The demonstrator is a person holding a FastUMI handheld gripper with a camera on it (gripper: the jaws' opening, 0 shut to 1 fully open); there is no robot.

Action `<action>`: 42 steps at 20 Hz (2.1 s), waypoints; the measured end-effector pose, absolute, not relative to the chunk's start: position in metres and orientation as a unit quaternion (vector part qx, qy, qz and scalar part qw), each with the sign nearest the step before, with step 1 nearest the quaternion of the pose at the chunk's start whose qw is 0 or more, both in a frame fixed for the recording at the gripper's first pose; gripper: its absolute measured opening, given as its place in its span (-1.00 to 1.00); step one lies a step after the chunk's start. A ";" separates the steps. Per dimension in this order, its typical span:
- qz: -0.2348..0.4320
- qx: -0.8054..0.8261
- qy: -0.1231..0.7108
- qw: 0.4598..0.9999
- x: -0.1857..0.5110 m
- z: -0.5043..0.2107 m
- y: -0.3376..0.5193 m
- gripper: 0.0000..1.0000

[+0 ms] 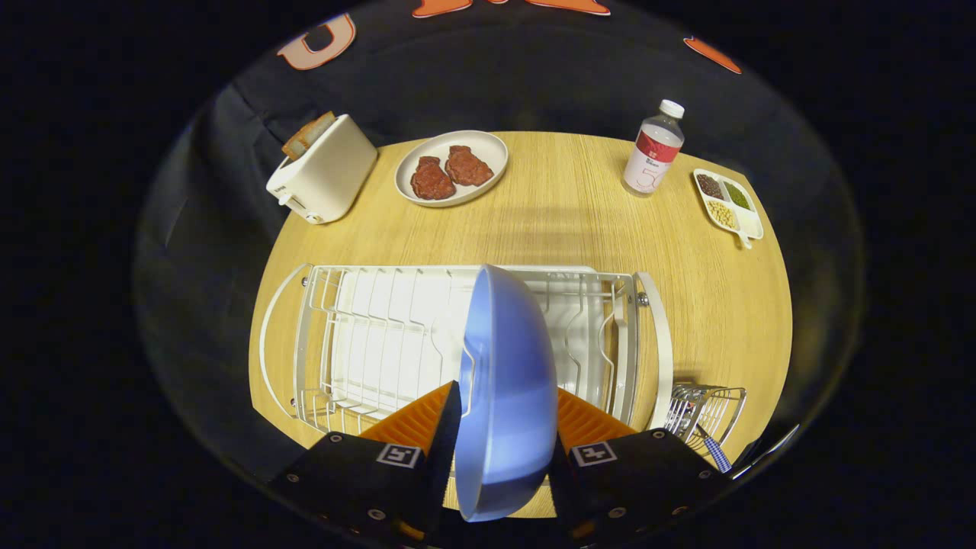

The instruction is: Take the plate from the dish rack, then take the spoon from the basket and place it into the plate.

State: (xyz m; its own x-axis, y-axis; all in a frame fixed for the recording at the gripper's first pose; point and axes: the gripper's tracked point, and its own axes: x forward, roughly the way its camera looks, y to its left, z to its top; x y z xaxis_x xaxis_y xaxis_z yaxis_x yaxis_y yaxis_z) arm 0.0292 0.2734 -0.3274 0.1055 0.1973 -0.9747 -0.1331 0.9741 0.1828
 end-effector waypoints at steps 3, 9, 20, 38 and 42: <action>0.089 0.054 0.678 0.727 0.020 -0.324 0.277 -0.13; 0.026 0.014 0.647 0.762 0.028 -0.306 0.249 -0.31; -0.026 0.038 0.605 0.795 -0.002 -0.249 0.210 -0.40; 0.082 0.209 0.614 0.757 -0.147 -0.273 0.139 -0.40; 0.098 0.239 0.622 0.739 -0.176 -0.297 0.141 -0.40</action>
